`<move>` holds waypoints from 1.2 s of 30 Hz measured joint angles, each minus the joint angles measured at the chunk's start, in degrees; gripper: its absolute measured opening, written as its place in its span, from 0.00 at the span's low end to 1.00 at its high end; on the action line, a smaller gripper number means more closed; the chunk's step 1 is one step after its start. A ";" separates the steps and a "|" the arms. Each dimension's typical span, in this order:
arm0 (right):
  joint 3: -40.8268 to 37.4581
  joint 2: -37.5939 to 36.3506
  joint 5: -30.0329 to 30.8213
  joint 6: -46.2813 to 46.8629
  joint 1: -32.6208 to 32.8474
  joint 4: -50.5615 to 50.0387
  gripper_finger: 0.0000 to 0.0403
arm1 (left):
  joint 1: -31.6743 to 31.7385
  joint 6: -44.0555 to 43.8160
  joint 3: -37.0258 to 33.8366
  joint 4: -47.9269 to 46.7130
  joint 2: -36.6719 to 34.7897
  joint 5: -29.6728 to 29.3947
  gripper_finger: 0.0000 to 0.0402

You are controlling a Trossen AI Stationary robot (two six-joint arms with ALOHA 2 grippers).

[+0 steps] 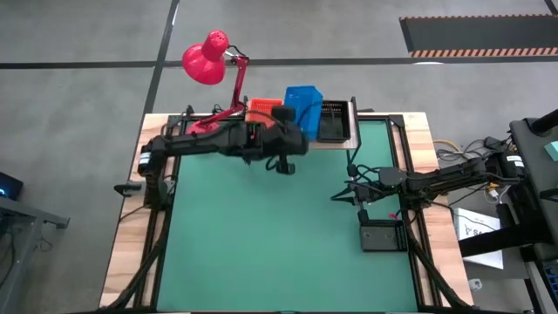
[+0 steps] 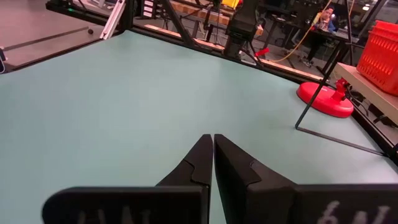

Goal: Stack baskets on shelf by color
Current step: Stack the blue bin on the other blue bins on the shelf

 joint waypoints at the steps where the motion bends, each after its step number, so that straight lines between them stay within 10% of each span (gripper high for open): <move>1: 0.00 0.00 -0.01 0.02 0.01 0.00 0.02 | 0.77 -0.11 0.00 0.77 0.00 0.91 0.00; 36: 0.00 0.00 0.00 0.02 0.00 -0.20 0.02 | 8.07 -3.62 -8.79 9.00 0.02 6.53 0.02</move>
